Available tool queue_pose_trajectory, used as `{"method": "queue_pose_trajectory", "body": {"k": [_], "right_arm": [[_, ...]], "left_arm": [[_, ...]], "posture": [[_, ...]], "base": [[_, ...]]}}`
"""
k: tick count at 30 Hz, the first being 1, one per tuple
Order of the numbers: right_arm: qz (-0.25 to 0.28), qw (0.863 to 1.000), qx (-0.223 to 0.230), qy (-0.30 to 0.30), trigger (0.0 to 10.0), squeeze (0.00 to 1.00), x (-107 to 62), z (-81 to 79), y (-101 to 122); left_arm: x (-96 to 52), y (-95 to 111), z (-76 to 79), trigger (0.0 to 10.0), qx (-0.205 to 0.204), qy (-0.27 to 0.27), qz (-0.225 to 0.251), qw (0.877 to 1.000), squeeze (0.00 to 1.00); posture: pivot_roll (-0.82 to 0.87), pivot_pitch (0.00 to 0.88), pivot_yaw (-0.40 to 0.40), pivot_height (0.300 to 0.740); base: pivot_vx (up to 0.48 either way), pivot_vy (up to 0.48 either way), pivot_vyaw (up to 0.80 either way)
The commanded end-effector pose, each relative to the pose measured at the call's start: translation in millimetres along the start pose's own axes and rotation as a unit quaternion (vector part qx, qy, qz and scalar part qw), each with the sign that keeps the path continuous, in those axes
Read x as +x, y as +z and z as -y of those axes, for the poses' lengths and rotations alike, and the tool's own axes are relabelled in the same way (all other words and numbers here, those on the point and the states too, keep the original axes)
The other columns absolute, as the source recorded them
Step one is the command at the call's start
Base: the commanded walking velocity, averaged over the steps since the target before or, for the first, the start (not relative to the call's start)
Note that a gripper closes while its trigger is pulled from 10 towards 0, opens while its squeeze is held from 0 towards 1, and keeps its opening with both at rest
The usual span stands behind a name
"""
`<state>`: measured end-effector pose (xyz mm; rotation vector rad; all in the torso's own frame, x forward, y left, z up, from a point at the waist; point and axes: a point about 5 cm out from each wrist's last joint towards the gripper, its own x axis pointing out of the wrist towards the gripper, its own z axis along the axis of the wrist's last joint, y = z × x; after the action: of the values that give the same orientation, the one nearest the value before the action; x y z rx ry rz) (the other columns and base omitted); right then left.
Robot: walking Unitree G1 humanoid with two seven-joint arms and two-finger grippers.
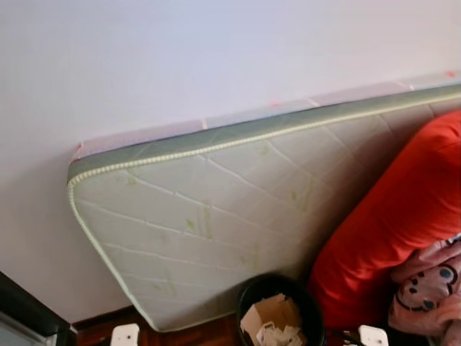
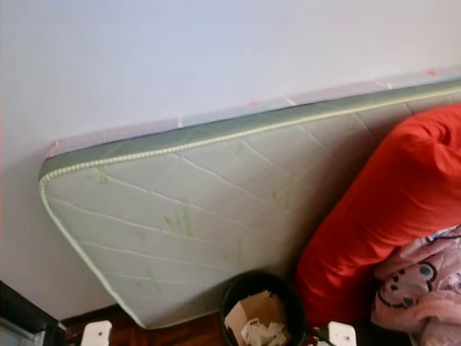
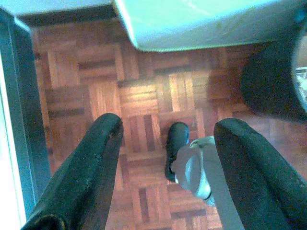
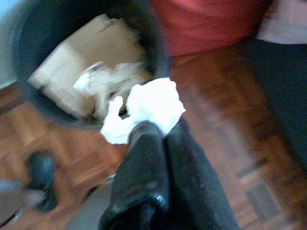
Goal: Clean up the room
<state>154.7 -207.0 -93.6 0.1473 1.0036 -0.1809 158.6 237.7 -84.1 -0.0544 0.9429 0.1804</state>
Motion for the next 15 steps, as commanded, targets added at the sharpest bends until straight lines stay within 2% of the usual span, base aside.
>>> {"method": "queue_pose_trajectory", "body": {"k": [1,9,11,15], "right_arm": [[-0.001,1.0,-0.001,-0.01,10.0,0.0,-1.2,7.9,-1.4],[0.003,1.0,-0.012,-0.003,10.0,0.0,-1.1,7.0,0.1],[0.007,1.0,-0.011,-0.002,10.0,0.0,-1.1,6.7,0.9],[0.006,1.0,-0.013,0.004,10.0,0.0,-1.0,5.9,1.0]], "left_arm": [[0.4,-2.1,5.0,10.0,0.001,-0.007,-0.005,1.0,0.0],[0.4,-1.8,4.9,10.0,0.004,-0.008,-0.006,1.0,0.0],[0.4,-1.8,4.9,10.0,0.005,-0.008,-0.006,1.0,0.0],[0.5,-1.5,4.6,10.0,0.007,-0.006,-0.005,1.0,0.0]], "posture": [[0.08,0.0,-0.015,0.74],[0.07,0.0,-0.012,0.74],[0.07,0.0,-0.012,0.74],[0.07,0.0,-0.01,0.74]], "base": [[0.266,0.0,0.0],[0.269,0.0,0.0],[0.262,0.0,0.8],[0.0,0.0,0.8]]}}
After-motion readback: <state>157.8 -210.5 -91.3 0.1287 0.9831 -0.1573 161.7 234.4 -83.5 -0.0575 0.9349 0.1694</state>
